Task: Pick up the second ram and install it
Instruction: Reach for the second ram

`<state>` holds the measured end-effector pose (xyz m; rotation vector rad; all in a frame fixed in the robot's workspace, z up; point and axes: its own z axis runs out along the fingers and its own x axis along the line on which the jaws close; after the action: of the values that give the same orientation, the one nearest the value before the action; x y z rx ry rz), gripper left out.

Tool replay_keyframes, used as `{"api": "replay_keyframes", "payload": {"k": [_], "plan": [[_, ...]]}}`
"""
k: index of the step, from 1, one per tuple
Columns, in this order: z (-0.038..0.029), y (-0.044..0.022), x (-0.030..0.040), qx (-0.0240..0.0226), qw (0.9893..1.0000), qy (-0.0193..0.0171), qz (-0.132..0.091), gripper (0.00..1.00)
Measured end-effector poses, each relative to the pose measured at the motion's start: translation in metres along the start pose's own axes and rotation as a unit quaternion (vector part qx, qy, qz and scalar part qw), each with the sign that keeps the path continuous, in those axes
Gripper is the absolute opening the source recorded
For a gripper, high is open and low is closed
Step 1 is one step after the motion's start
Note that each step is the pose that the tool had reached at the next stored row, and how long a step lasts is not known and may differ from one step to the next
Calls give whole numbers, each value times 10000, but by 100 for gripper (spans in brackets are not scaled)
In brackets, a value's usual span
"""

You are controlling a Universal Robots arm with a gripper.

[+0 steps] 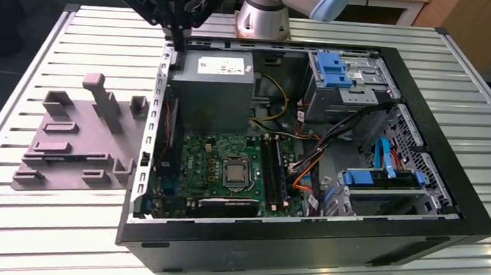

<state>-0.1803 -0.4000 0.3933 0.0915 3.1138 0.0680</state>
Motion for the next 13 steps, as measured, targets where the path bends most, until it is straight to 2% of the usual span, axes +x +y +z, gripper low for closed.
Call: {"api": "replay_keyframes", "payload": {"k": [13], "plan": [[-4,-13,155,-1,10000,1,-20,11]]}}
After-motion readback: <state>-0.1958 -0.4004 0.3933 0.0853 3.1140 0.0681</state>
